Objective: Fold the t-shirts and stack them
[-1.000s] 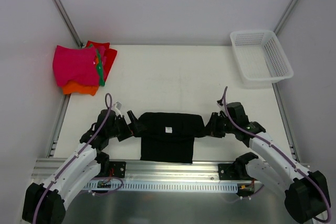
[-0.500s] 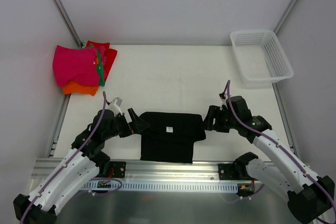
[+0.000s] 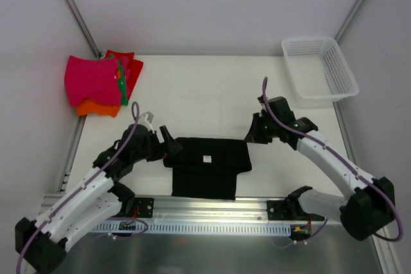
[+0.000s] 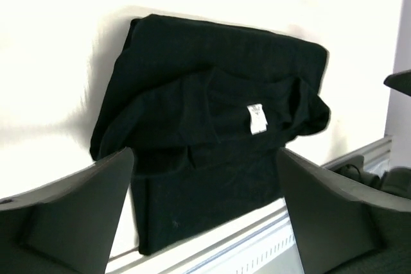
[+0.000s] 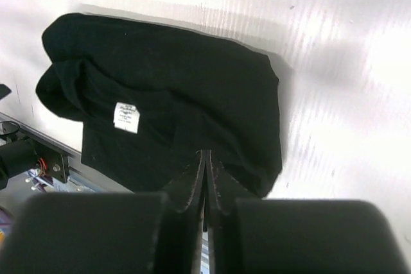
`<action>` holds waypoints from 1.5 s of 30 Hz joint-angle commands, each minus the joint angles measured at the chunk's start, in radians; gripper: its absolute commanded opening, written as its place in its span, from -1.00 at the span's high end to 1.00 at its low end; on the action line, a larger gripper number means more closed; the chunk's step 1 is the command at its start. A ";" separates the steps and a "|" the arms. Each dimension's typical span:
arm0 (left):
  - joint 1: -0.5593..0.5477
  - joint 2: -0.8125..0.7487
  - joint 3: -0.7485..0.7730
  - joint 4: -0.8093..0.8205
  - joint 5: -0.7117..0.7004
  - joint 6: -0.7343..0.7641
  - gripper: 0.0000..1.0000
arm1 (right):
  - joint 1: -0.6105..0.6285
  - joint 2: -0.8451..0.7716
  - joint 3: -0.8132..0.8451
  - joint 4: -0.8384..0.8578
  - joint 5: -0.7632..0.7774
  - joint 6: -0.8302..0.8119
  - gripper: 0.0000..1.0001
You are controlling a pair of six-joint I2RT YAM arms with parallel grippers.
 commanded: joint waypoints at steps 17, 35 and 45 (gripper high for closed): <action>-0.023 0.820 0.297 0.496 0.230 0.168 1.00 | 0.061 0.640 0.253 0.480 -0.342 0.209 0.99; -0.045 0.919 0.302 0.550 0.261 0.152 1.00 | 0.127 0.670 0.112 0.543 -0.315 0.235 0.99; -0.052 0.979 0.315 0.582 0.288 0.135 1.00 | 0.139 0.608 0.030 0.571 -0.279 0.238 0.99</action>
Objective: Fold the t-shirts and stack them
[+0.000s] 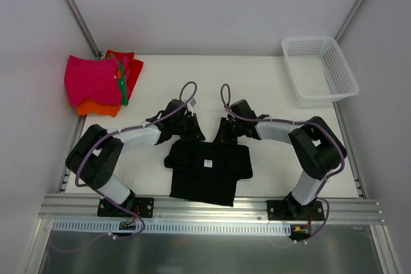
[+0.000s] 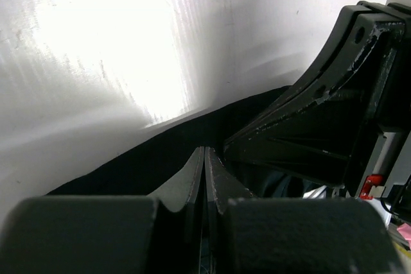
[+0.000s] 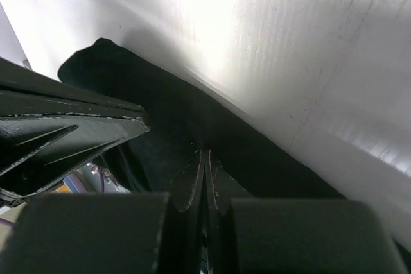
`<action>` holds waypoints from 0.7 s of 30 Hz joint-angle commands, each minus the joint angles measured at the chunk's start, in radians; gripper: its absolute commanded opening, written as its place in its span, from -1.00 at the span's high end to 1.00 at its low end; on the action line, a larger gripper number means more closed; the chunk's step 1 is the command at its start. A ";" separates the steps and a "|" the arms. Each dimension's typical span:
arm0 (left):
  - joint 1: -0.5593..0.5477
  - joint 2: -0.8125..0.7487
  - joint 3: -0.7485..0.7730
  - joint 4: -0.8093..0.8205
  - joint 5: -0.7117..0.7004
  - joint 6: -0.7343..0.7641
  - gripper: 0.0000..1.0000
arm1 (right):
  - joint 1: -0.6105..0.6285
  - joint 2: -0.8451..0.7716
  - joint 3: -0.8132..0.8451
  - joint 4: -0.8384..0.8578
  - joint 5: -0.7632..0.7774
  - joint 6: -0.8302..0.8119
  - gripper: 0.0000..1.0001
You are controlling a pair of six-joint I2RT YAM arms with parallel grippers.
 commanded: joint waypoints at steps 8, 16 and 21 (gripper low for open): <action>-0.108 0.015 0.037 0.059 0.020 -0.041 1.00 | 0.013 0.030 0.056 -0.037 0.050 -0.027 0.99; -0.182 -0.160 -0.055 -0.007 -0.128 -0.085 1.00 | 0.021 0.146 0.148 -0.133 0.141 -0.052 0.99; -0.186 -0.258 -0.060 -0.087 -0.154 -0.073 1.00 | 0.029 0.189 0.190 -0.201 0.223 -0.055 0.99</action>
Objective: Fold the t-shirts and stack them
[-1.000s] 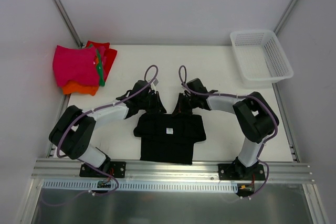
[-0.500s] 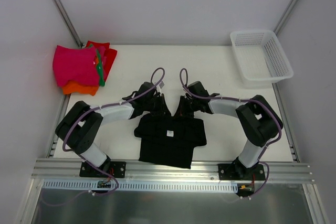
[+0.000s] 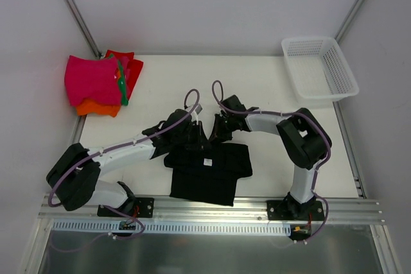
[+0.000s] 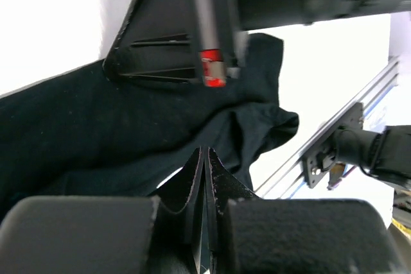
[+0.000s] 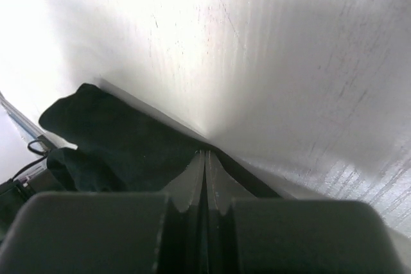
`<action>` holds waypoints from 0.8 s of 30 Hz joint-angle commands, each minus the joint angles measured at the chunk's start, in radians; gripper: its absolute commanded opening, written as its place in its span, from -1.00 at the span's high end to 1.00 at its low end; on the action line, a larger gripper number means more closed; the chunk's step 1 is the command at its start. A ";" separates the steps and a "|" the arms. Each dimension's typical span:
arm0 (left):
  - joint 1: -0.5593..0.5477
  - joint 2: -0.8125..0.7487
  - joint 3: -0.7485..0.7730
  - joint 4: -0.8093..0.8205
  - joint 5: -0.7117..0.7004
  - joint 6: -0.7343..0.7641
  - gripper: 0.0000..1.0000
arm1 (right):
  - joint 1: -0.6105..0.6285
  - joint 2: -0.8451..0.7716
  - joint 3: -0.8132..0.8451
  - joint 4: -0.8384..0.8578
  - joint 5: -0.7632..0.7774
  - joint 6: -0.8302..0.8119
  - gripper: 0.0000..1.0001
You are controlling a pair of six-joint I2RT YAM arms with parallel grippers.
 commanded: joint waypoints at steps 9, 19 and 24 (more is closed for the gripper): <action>0.000 0.052 0.044 -0.058 -0.048 -0.005 1.00 | 0.015 0.074 0.076 -0.192 0.255 -0.044 0.99; 0.001 0.228 0.133 -0.060 -0.097 0.035 1.00 | 0.018 0.083 0.096 -0.220 0.287 -0.050 0.99; -0.003 0.246 0.142 -0.060 -0.054 0.023 1.00 | 0.020 0.086 0.101 -0.226 0.292 -0.058 0.99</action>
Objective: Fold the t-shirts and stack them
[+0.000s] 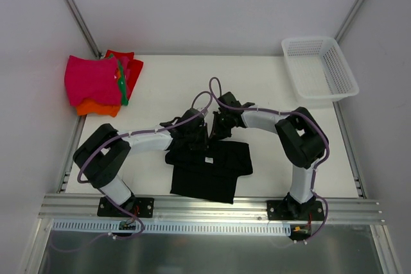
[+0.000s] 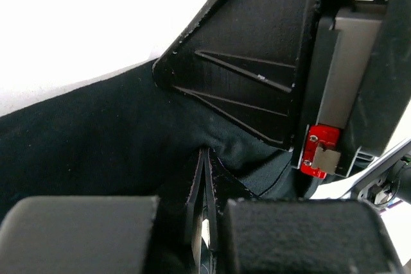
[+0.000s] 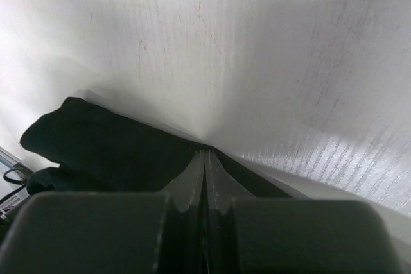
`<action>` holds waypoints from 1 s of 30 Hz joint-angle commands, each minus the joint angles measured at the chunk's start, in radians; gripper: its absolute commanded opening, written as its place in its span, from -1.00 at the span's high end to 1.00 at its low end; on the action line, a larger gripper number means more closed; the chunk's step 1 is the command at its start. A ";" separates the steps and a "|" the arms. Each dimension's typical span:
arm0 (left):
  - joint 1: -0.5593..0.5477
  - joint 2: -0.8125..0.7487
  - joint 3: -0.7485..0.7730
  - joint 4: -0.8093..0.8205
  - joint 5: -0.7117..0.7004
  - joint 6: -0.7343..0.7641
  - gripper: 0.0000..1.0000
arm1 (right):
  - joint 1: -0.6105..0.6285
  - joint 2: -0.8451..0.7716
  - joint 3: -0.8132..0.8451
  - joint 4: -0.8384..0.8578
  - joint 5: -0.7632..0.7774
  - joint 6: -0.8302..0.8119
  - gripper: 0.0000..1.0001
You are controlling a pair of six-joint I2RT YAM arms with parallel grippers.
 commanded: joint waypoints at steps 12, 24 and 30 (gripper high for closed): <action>-0.210 -0.336 -0.194 -0.123 -0.176 -0.161 1.00 | -0.018 0.099 0.024 -0.088 0.122 -0.051 0.99; -0.607 -0.443 -0.288 -0.214 -0.404 -0.470 1.00 | -0.032 0.096 0.024 -0.093 0.111 -0.056 0.99; -0.629 -0.566 -0.169 -0.336 -0.498 -0.387 1.00 | -0.035 0.091 0.024 -0.093 0.110 -0.062 0.99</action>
